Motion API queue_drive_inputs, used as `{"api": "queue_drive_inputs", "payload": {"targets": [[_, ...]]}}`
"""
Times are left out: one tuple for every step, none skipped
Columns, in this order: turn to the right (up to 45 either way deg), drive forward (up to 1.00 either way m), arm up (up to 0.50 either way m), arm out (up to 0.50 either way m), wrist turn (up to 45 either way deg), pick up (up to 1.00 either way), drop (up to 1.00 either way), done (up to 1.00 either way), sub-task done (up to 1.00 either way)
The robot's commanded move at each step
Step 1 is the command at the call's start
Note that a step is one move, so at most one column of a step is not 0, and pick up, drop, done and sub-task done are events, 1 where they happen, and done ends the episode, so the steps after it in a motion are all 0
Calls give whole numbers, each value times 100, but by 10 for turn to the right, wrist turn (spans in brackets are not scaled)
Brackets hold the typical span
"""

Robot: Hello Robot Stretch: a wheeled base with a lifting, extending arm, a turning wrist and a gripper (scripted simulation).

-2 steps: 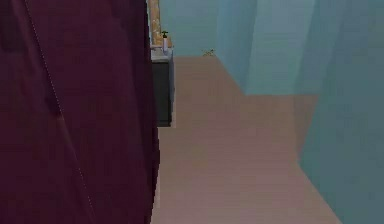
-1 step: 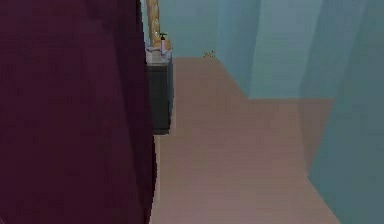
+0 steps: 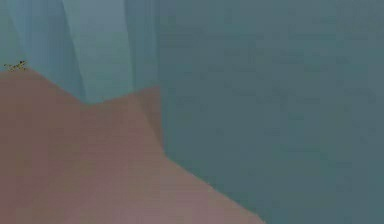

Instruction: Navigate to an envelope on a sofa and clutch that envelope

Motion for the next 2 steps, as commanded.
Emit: {"api": "queue_drive_inputs", "payload": {"targets": [[450, 0, 0, 0, 0, 0, 0, 0, 0], [450, 0, 0, 0, 0, 0, 0, 0, 0]]}}
